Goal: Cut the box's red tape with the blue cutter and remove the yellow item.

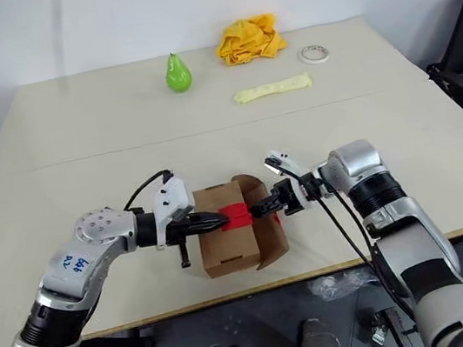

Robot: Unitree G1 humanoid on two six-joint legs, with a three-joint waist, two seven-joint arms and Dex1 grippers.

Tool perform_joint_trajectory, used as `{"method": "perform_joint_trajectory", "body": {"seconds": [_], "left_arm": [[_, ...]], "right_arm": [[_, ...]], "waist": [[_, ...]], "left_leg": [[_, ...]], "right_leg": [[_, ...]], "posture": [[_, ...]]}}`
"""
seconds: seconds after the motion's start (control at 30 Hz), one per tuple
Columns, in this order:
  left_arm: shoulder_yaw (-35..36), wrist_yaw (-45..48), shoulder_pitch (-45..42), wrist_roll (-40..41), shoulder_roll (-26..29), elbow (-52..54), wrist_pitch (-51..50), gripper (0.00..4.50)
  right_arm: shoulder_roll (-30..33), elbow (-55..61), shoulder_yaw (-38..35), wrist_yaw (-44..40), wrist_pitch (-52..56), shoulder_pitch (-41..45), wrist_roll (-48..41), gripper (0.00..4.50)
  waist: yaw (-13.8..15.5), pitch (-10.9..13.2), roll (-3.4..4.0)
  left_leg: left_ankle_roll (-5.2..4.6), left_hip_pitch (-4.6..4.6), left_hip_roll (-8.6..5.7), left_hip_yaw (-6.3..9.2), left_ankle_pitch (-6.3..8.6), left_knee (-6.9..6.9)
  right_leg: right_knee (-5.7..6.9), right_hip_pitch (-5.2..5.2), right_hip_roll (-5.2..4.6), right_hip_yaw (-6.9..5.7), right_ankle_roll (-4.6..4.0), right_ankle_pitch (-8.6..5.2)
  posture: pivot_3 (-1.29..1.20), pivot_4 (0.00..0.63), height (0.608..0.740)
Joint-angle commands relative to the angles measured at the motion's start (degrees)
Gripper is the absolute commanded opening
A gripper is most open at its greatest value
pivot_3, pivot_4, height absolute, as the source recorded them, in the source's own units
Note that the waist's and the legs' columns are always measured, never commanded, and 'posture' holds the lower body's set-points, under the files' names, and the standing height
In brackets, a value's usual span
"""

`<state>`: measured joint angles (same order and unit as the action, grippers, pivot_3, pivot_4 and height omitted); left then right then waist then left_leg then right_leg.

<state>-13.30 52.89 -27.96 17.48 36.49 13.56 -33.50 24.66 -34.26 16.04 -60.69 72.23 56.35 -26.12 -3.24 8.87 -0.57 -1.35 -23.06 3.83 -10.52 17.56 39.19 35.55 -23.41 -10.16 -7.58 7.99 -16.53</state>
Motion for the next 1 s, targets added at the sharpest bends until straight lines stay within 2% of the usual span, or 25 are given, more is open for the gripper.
{"method": "perform_joint_trajectory", "body": {"seconds": [0.03,0.07,0.3,0.47,0.57,0.77,1.0], "left_arm": [[-1.5,1.8,2.6,-2.1,1.5,-2.4,1.9,0.00],[-1.4,2.1,2.7,-2.0,1.4,-2.8,3.0,0.00],[-2.8,2.5,1.9,-2.3,-2.2,-6.0,7.3,0.00],[-5.9,0.6,0.1,-4.9,-9.3,-11.2,13.6,0.00],[-7.0,-2.0,-2.6,-6.7,-16.0,-16.9,17.3,0.00],[-6.2,-9.0,-5.8,-10.2,-24.6,-24.7,24.0,0.00],[-4.2,-13.2,-3.8,-11.8,-26.7,-26.8,27.6,0.00]], "right_arm": [[0.0,-0.4,4.4,0.9,3.6,-1.1,2.4,0.37],[0.8,0.1,4.5,0.7,4.2,-0.9,2.5,0.05],[8.0,4.8,0.8,2.7,11.5,4.4,1.6,0.05],[11.7,9.6,-2.7,4.6,19.9,10.1,-1.9,0.05],[16.6,11.0,1.2,4.6,20.3,12.8,-3.3,0.05],[21.6,11.2,8.5,4.0,20.3,18.8,-5.1,0.05],[25.1,12.2,20.2,4.1,20.3,26.6,-10.2,0.05]], "waist": [[0.0,0.0,0.02],[0.0,0.0,0.03],[1.9,0.0,0.12],[3.2,0.1,0.24],[3.6,0.1,0.24],[2.8,0.1,0.31],[2.1,0.1,0.33]], "left_leg": [[0.01,0.00,0.00,-0.01,0.00,-0.04],[0.04,0.00,0.01,-0.01,0.01,-0.07],[-0.02,-0.12,-0.08,-0.05,0.07,-0.07],[-0.28,-0.34,-0.16,-0.13,0.08,-0.02],[-0.37,-0.47,-0.24,-0.11,0.13,-0.01],[-0.42,-0.68,-0.34,-0.29,0.23,-0.03],[-0.36,-0.69,-0.19,-0.35,0.28,-0.03]], "right_leg": [[0.00,-0.03,0.00,0.00,-0.01,0.00],[0.00,-0.05,0.01,-0.01,-0.01,-0.01],[-0.15,-0.09,-0.09,-0.02,-0.01,0.00],[-0.38,-0.19,-0.34,-0.03,0.03,0.02],[-0.55,-0.18,-0.38,-0.10,0.11,0.08],[-0.78,-0.37,-0.35,-0.24,0.26,0.16],[-0.79,-0.45,-0.29,-0.26,0.26,0.16]], "posture": [[0.00,0.150,0.740],[0.00,0.150,0.740],[0.00,0.150,0.740],[0.00,0.150,0.740],[0.00,0.150,0.740],[0.00,0.150,0.740],[0.00,0.150,0.740]]}}
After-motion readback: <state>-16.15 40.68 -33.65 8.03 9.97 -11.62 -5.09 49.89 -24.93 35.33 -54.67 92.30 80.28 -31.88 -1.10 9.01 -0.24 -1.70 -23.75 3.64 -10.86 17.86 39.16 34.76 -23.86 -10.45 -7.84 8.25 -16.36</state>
